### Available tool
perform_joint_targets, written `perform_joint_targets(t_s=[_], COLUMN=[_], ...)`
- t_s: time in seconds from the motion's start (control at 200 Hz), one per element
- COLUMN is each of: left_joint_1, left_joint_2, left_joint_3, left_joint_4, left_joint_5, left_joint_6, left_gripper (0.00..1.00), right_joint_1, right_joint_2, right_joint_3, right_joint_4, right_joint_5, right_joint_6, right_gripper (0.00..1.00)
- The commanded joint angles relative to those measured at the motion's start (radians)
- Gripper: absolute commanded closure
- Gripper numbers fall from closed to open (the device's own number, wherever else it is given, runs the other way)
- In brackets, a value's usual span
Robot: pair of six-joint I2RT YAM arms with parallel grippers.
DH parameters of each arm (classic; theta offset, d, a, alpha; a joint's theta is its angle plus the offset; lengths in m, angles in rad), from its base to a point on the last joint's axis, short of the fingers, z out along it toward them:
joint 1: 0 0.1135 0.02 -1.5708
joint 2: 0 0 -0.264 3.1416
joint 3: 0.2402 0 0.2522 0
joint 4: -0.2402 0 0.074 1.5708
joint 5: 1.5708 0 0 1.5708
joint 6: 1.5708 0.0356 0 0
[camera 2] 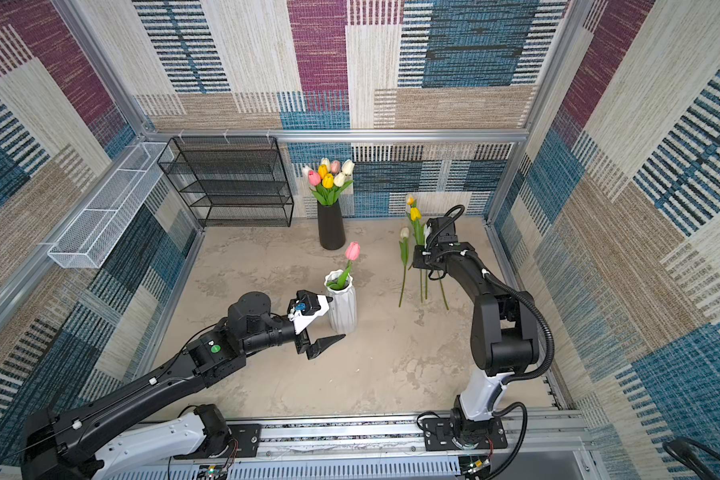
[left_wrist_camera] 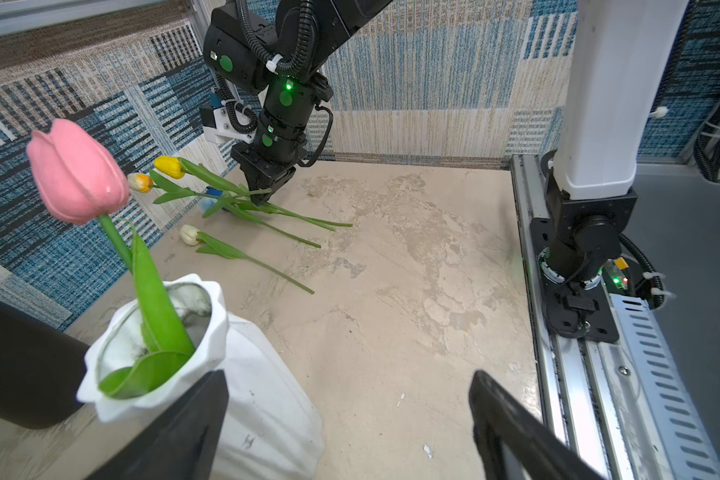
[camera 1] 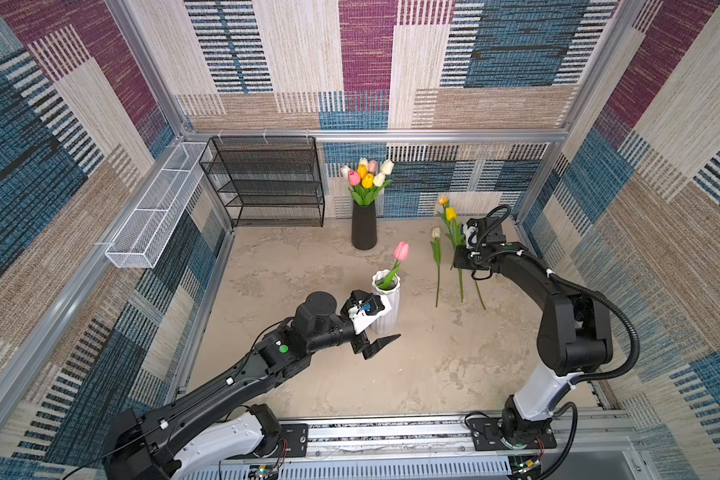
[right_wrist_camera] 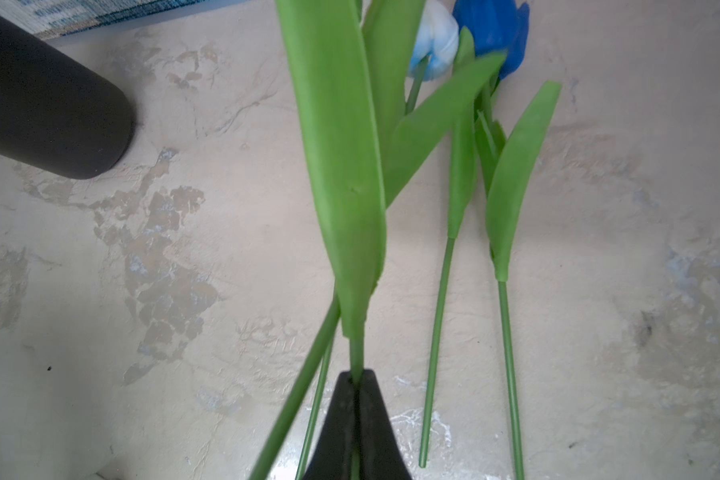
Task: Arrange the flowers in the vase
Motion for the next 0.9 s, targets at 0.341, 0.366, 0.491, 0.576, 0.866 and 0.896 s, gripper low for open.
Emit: perform_joint_targets(t_s=[0.341,0.366,0.491,0.576,0.866,0.896], left_joint_1=[-0.001,-0.001,-0.001,-0.001,-0.001,-0.001], left_joint_2=[0.025,0.03,0.059,0.067,0.066,0.066], left_joint_3=[-0.021,-0.019,0.003,0.01,0.005,0.004], left_joint_4=[0.08,0.082,0.07,0.071,0.07,0.071], left_joint_5=[-0.014,-0.012,-0.005,0.001,-0.011,-0.013], left_joint_6=[-0.033,-0.033,-0.031,-0.037,-0.038,-0.036], left_gripper=[0.07,0.07,0.07,0.07,0.07,0.07], right_joint_1=[0.003,0.003,0.002,0.001,0.011,0.012], right_joint_2=[-0.077,-0.079,-0.092,-0.104,-0.064,-0.061], right_joint_3=[-0.234,-0.239,-0.246,-0.239,-0.256,-0.268], right_joint_4=[0.051,0.051,0.037,0.032,0.053,0.062], right_joint_5=[-0.103,-0.105,-0.076,-0.062,-0.084,-0.078], right_joint_6=[-0.001,0.001,0.006,0.016,0.044,0.048], right_gripper=[0.9,0.84,0.75,0.75,0.77,0.76])
